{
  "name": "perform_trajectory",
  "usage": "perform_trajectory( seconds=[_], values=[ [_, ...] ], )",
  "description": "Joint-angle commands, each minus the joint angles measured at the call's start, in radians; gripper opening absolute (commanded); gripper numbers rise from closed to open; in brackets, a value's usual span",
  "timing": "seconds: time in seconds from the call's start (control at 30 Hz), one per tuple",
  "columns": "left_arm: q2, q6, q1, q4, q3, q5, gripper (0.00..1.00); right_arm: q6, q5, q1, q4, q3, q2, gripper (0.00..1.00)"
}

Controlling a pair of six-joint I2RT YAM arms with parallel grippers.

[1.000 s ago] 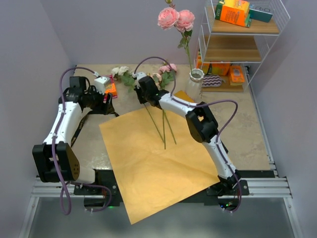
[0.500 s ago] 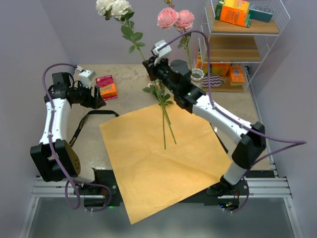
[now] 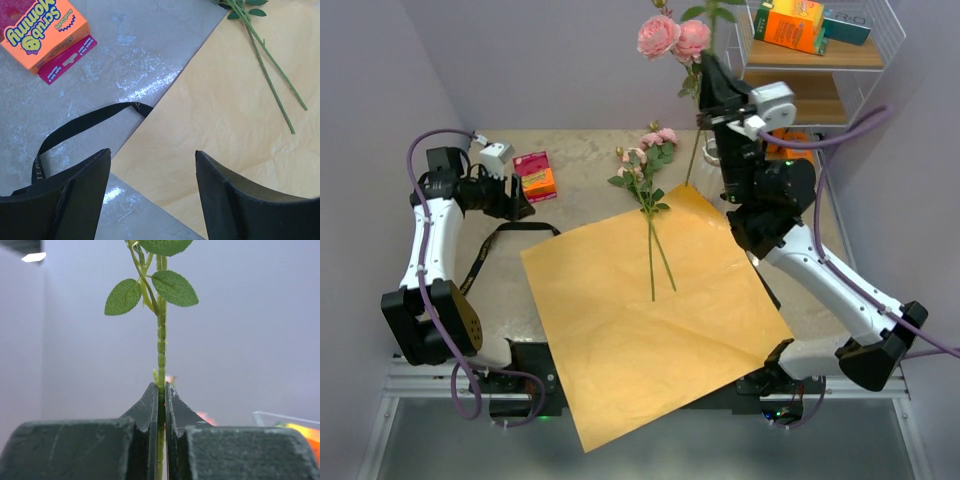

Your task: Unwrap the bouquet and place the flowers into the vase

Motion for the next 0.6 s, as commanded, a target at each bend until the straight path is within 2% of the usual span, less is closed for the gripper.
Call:
perform_trajectory(
  seconds=[0.0,0.13,0.37,0.57],
  values=[
    [0.005,0.013,0.003,0.01,-0.002,0.04,0.73,-0.187,0.226,-0.068,0.363,-0.036,0.005,0.0],
    [0.008,0.025,0.004,0.01,-0.008,0.058,0.73,-0.273,0.272,-0.146,0.565,-0.036,0.094,0.0],
    [0.017,0.094,0.004,-0.032,-0.006,0.129,0.73,-0.325,0.284,-0.203,0.638,0.042,0.226,0.0],
    [0.04,0.134,0.003,-0.058,0.0,0.146,0.73,-0.37,0.293,-0.228,0.715,0.042,0.295,0.0]
  ],
)
